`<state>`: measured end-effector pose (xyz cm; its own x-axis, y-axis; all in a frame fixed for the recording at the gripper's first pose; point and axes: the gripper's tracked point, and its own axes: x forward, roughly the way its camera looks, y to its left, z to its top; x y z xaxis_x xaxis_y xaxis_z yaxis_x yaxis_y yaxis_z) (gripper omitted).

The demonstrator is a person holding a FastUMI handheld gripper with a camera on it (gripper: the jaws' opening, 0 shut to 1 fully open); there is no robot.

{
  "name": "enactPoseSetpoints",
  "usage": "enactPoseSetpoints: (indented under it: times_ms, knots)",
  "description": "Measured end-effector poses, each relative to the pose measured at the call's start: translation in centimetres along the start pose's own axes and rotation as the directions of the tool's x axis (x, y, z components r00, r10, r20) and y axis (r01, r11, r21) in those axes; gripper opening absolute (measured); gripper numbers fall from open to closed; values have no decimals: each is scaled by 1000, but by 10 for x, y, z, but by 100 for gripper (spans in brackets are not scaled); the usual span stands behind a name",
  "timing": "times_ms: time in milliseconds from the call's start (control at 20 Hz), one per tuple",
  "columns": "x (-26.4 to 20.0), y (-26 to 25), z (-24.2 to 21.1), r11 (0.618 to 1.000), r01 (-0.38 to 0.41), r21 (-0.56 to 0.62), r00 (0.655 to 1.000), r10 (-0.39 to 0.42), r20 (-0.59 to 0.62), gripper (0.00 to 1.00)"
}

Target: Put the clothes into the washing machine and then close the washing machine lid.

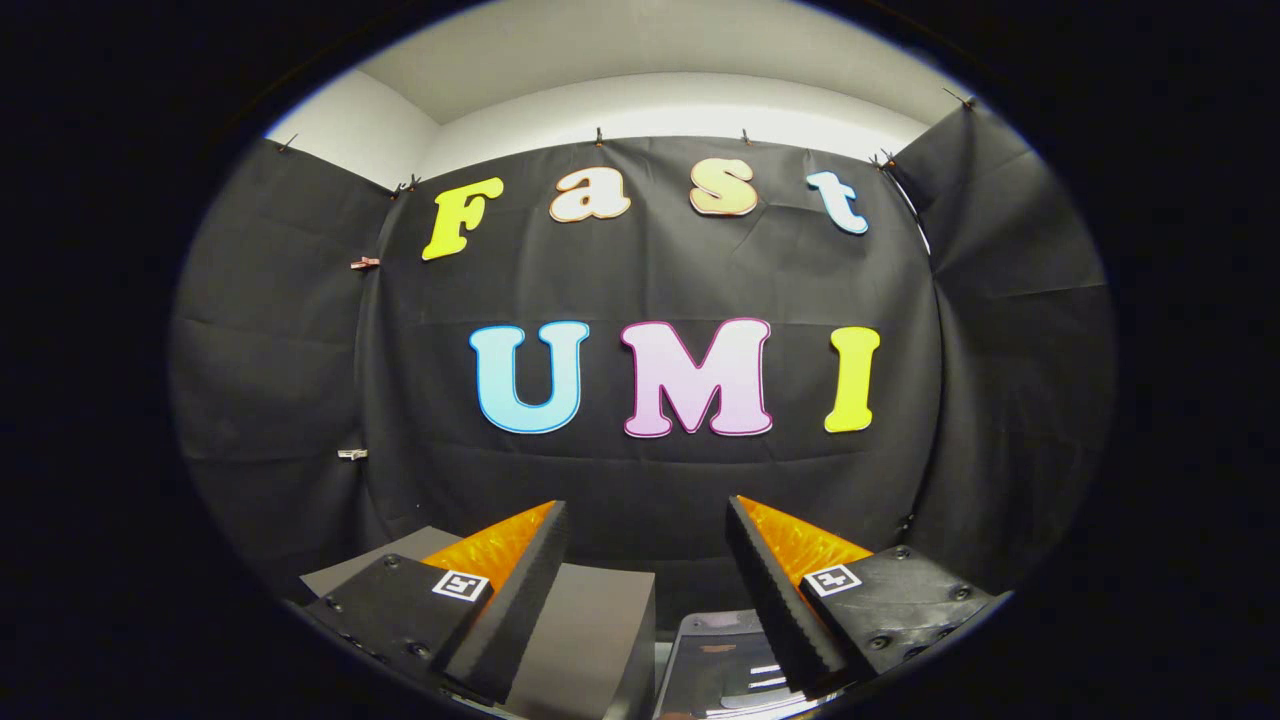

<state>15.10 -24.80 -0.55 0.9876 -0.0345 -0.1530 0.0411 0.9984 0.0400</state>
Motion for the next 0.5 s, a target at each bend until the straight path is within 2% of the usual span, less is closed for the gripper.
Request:
enactPoseSetpoints:
  times_ms: [500]
  knots:
    - [7, 2, -8, 1000, -5, -18, 1000, 5, -26, 98]
